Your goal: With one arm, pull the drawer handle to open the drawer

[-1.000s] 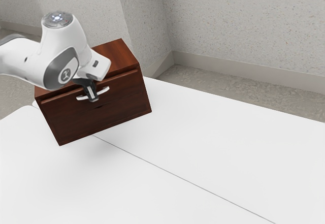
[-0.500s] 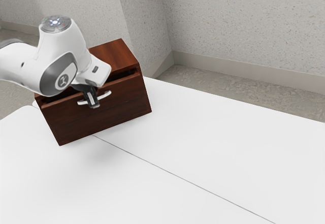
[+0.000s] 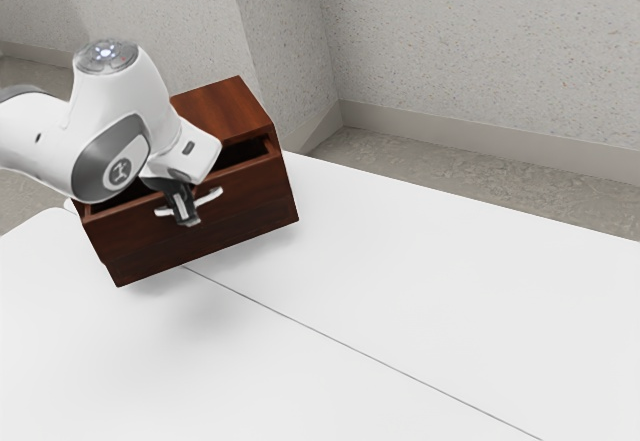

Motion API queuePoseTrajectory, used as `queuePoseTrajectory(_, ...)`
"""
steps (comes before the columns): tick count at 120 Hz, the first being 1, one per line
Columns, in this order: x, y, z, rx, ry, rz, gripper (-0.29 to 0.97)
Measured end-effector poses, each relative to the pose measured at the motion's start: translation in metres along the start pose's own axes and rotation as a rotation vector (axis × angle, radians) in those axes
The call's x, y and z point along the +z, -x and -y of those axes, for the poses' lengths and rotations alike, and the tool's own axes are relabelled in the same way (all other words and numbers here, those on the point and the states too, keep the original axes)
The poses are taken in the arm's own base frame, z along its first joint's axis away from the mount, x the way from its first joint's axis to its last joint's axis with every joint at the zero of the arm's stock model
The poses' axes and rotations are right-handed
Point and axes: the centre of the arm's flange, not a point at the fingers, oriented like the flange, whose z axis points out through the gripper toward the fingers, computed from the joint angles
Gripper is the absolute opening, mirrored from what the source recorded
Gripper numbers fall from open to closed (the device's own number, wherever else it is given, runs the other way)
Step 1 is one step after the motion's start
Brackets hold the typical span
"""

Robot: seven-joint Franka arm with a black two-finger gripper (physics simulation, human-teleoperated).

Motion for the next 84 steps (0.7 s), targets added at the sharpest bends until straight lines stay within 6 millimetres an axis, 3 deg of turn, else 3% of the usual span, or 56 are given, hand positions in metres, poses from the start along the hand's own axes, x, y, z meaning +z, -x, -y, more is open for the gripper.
queuePoseTrajectory(84, -0.016, 0.005, -0.03, 0.004, 0.023, -0.025, 0.04)
